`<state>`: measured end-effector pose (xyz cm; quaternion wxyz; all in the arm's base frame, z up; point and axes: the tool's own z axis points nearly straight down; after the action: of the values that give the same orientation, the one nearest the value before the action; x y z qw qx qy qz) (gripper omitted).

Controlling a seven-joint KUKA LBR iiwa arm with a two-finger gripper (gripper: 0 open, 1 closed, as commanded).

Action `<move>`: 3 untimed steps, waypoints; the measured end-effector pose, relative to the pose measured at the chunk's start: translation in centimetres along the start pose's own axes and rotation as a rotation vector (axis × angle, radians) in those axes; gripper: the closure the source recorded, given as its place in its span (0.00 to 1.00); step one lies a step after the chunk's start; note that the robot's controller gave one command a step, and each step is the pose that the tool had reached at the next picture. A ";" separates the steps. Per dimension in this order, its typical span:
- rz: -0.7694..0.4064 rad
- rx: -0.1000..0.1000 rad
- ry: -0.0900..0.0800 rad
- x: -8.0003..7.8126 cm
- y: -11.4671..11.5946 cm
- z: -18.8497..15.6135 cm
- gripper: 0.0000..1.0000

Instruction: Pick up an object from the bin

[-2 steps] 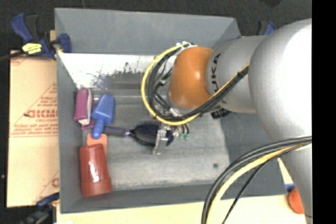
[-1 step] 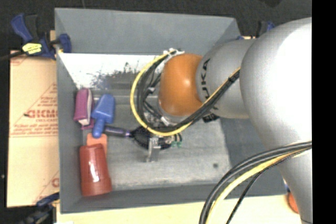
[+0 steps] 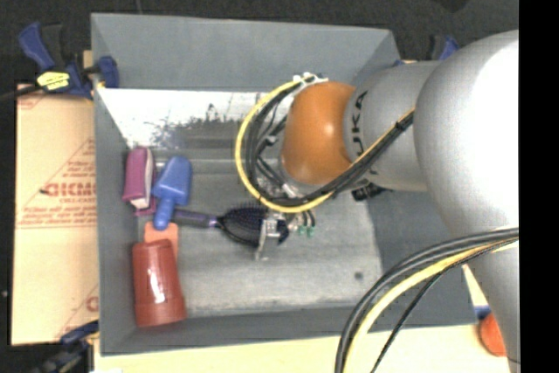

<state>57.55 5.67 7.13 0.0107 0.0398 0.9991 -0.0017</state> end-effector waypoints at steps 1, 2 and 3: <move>-0.091 -0.003 0.000 2.2 0.3 -8.5 0.00; -0.006 0.001 0.012 1.0 1.0 0.3 0.00; -0.095 -0.007 -0.013 1.7 5.0 -7.8 0.00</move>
Offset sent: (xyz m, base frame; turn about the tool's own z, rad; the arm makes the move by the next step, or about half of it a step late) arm -0.0093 0.0109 -0.0013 -0.0044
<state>56.12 10.80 14.89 0.0171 -0.0079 0.9998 0.0008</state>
